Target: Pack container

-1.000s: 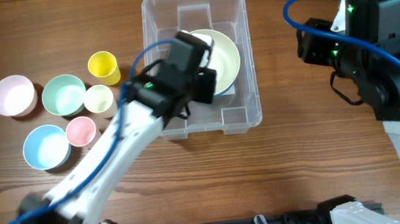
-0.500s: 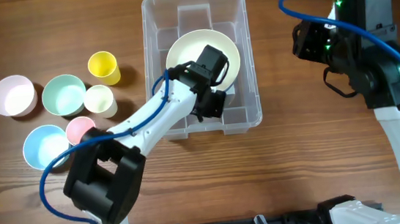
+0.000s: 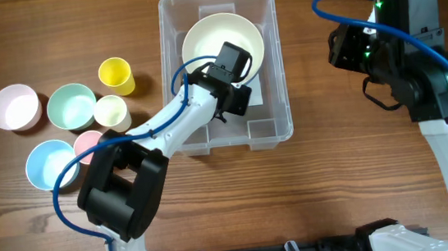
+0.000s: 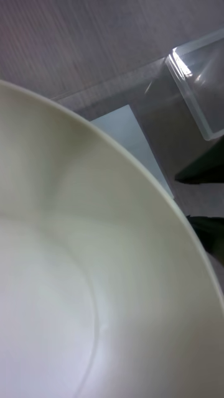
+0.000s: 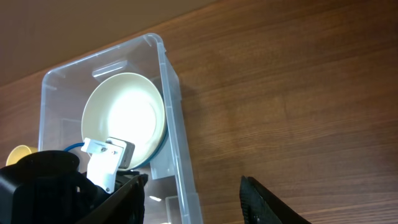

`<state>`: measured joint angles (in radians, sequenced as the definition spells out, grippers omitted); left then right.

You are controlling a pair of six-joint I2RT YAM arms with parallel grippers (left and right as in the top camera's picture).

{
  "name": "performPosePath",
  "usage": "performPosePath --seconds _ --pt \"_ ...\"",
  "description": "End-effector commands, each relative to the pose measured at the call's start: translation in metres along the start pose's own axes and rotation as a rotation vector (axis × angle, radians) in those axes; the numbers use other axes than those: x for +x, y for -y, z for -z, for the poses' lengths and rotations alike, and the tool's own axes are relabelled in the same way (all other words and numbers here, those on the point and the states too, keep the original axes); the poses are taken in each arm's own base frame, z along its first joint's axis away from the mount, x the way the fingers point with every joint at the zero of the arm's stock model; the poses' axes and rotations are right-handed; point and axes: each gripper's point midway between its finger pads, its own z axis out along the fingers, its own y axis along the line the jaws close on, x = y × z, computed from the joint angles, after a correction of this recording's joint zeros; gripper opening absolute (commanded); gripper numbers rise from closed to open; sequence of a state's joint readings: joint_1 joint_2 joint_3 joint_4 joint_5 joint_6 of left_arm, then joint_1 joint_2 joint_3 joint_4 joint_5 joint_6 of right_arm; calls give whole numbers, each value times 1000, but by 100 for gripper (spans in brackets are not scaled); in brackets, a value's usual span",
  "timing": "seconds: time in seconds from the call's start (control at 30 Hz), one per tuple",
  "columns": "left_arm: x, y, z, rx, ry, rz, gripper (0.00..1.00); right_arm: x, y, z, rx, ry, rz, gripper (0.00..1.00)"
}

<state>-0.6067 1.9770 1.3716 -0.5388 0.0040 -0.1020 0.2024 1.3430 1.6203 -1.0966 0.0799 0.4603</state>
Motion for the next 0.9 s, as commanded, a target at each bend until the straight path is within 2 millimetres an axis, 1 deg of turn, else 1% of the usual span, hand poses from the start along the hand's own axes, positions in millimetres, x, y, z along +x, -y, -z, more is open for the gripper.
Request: performPosePath --seconds 0.0,0.03,0.07,0.13,0.17,0.2,0.23,0.3,0.33,0.37,0.4,0.43,0.47,0.5,0.53,0.57,0.6,0.63,0.67,0.7,0.73,0.77,0.8,0.87 --pt "-5 -14 0 -64 14 -13 32 2 3 -2 18 -12 -12 50" --pt "-6 -14 4 -64 15 -13 36 3 3 -2 17 -19 -10 50" --pt "-10 -12 12 -62 25 -14 38 4 4 -2 19 -22 -10 50" --pt "-20 -11 32 -59 58 -13 38 4 3 -2 18 -20 -10 50" --pt "-28 -13 51 -72 96 -11 37 3 3 -2 17 -17 -10 50" --pt "-35 -17 76 -97 139 -8 38 4 2 -2 10 -21 -1 50" --pt "-39 -23 99 -127 175 -1 38 6 -3 -2 -20 -33 28 50" --pt "-44 -42 145 -184 249 35 36 8 -10 -2 -58 -47 38 44" --pt "-46 -59 181 -204 311 79 30 10 -17 -1 -94 -58 47 38" --pt "-47 -76 205 -219 360 138 30 13 -25 -1 -136 -73 80 35" --pt "-47 -97 234 -236 424 219 30 19 -37 -3 -184 -95 123 34" --pt "-43 -120 263 -250 485 299 29 30 -52 -8 -242 -145 177 34" --pt "-37 -134 281 -254 517 338 27 41 -62 -15 -269 -193 207 33" --pt "-30 -148 296 -261 541 377 24 55 -72 -27 -285 -252 245 31" --pt "-18 -166 311 -277 557 454 21 70 -82 -41 -285 -311 276 28" --pt "-8 -177 316 -291 551 504 21 86 -93 -52 -298 -362 319 28" --pt "5 -190 315 -310 516 545 22 112 -114 -67 -330 -444 370 28" --pt "14 -200 311 -325 484 575 22 128 -124 -74 -346 -491 394 27" --pt "20 -205 309 -323 464 595 24 143 -131 -83 -345 -538 409 28" --pt "24 -209 304 -298 441 615 27 165 -138 -93 -330 -600 429 27" --pt "25 -210 300 -272 429 627 31 179 -143 -98 -324 -639 432 28" --pt "25 -210 295 -242 415 635 35 198 -152 -99 -348 -700 450 27" --pt "25 -211 290 -229 404 640 36 214 -157 -97 -364 -751 463 27" --pt "26 -215 283 -228 380 651 37 243 -162 -92 -341 -830 482 27"
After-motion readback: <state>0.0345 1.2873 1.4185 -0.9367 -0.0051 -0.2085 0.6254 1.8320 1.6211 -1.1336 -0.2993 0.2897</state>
